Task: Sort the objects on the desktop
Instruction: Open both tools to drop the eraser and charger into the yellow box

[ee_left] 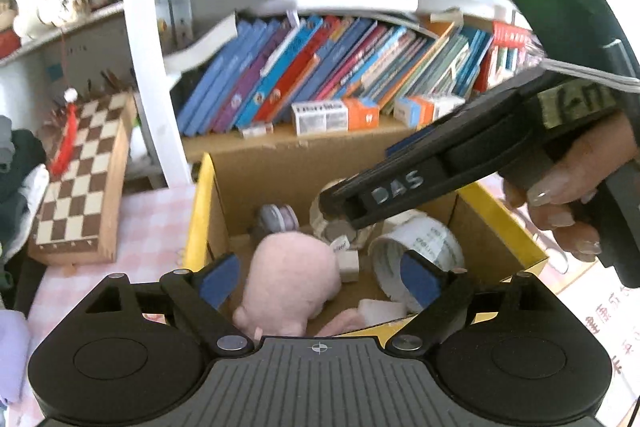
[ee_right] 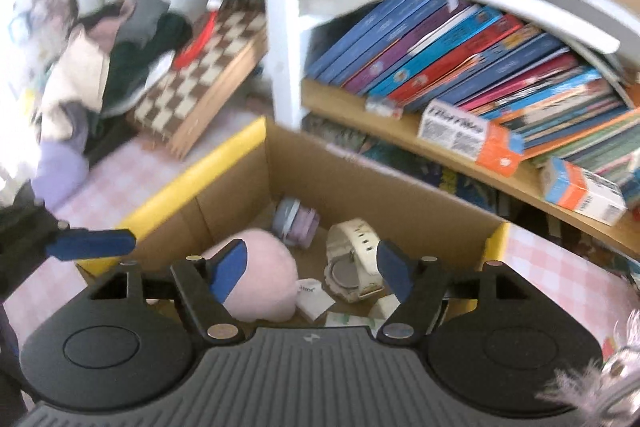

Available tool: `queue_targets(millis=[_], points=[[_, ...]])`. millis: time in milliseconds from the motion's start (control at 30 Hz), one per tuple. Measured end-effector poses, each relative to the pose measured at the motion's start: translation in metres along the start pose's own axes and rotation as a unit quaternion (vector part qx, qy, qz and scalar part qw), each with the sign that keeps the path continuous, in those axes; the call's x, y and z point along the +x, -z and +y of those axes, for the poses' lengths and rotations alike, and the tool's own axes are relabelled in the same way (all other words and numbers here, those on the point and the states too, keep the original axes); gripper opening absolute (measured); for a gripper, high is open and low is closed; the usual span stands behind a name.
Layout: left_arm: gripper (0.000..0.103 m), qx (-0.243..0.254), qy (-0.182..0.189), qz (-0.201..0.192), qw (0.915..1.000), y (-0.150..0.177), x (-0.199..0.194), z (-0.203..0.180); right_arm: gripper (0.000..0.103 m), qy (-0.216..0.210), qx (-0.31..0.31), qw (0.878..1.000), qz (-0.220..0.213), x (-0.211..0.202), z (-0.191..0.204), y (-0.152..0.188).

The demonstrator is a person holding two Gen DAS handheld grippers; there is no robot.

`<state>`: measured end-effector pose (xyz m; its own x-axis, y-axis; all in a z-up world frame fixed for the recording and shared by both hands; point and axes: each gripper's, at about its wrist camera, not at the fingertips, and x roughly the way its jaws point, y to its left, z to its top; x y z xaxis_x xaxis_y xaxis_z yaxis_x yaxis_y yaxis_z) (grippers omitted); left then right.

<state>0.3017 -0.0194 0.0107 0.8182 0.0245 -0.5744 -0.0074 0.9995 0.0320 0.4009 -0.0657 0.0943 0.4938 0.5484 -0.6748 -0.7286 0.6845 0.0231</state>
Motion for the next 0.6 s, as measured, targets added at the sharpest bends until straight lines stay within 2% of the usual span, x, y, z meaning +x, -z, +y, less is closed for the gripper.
queue_targets(millis=[267, 600], points=[[0.091, -0.002, -0.011, -0.043, 0.999, 0.007, -0.049, 0.013, 0.077, 0.044, 0.044, 0.997, -0.05, -0.056, 0.018, 0.023], [0.091, -0.017, -0.033, -0.047, 0.9982, 0.039, -0.1, 0.039, 0.08, 0.106, 0.079, 0.989, -0.073, -0.106, 0.055, 0.072]])
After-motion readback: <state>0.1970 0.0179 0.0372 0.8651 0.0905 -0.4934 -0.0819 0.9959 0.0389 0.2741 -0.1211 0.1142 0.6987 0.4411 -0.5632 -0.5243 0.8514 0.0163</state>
